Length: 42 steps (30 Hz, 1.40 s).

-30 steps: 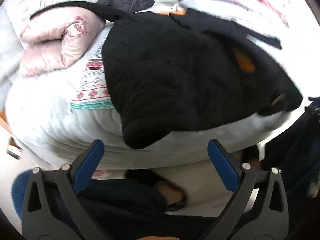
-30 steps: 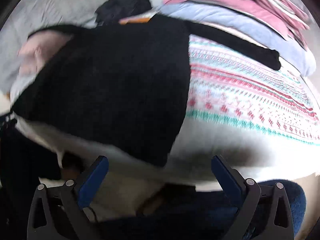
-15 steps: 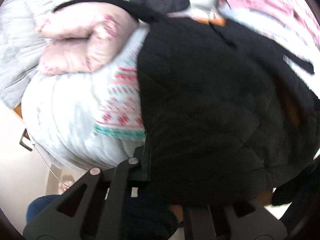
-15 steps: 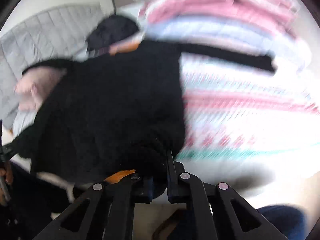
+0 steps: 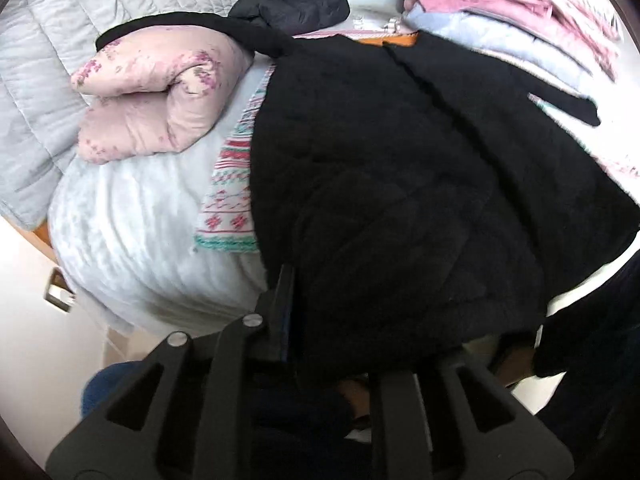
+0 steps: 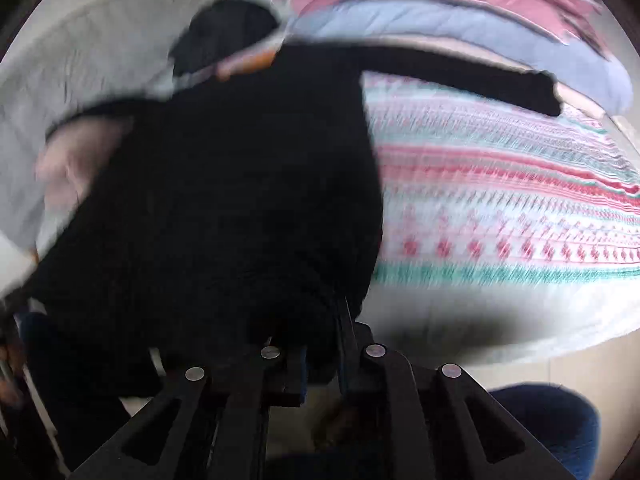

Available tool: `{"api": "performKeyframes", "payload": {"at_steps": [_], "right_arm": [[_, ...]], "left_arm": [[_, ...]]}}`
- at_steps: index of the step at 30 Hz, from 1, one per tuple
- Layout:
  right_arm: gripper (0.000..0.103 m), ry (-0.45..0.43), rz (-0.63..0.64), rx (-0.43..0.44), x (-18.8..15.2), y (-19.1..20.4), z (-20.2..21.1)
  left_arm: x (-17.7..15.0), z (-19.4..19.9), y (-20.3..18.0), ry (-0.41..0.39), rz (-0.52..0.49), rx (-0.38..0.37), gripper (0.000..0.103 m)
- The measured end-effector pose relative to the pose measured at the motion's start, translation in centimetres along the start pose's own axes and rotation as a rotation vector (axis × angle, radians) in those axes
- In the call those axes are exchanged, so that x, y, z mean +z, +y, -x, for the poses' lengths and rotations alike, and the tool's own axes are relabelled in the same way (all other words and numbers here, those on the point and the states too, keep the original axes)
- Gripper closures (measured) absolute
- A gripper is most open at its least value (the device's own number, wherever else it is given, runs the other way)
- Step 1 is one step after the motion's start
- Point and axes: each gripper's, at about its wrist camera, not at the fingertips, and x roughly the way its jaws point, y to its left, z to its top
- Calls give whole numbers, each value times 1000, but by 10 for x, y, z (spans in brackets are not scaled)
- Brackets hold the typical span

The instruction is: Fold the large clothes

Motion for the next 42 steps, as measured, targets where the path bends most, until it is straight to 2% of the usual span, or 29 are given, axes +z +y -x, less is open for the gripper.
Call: {"api": "performKeyframes", "payload": {"at_steps": [1,4,5,7,9,10,12,16,18,19,20,22,24,27,31,33,34,36,38,40,42], "right_arm": [[90,-25,14,-2,-1,-1,7],[86,-110,-5,73,2,-9,39],[83,-144,-14,69,6,-15,49],[74,-166,-9,37,14,-18,54],[67,-169,5,34,20,-20,52],[66,-167,2,50,24,-20,52],[66,-176,5,107,20,-18,50],[63,-270,-13,276,17,-41,75],[48,-310,-42,261,18,-54,83],[45,-319,-49,232,21,-55,84],[41,-326,-44,163,27,-58,82],[40,-310,-33,119,38,-54,73],[40,-296,-38,155,51,-50,61],[39,-246,-71,250,94,-50,29],[38,-172,-250,387,150,-75,-18],[38,-150,-410,457,170,-109,-38],[38,-176,-516,485,181,-135,-46],[36,-230,-616,466,193,-164,-54],[29,-287,-690,394,209,-199,-70],[28,-283,-790,295,212,-236,-96],[28,-254,-918,246,204,-266,-123]], "left_arm": [[1,6,5,-8,11,-22,79],[9,30,23,-43,68,-90,63],[14,38,28,-64,85,-102,58],[24,47,34,-91,86,-116,54],[29,51,35,-104,80,-123,54],[32,52,37,-107,84,-131,54],[37,56,37,-103,65,-167,54],[38,66,47,-104,61,-217,51],[39,73,58,-122,76,-186,44],[41,76,62,-132,83,-168,40],[45,78,66,-147,90,-151,37],[55,79,70,-166,98,-147,34],[70,71,62,-164,114,-162,30],[98,53,24,-125,46,-228,30],[147,21,-20,-77,49,-329,30],[178,-2,-45,-35,55,-401,30],[189,-10,-55,-24,51,-415,30],[210,-36,-81,-2,27,-421,30],[220,-66,-103,28,-2,-407,29],[221,-99,-119,80,-6,-391,30],[217,-134,-130,154,18,-390,30]]}}
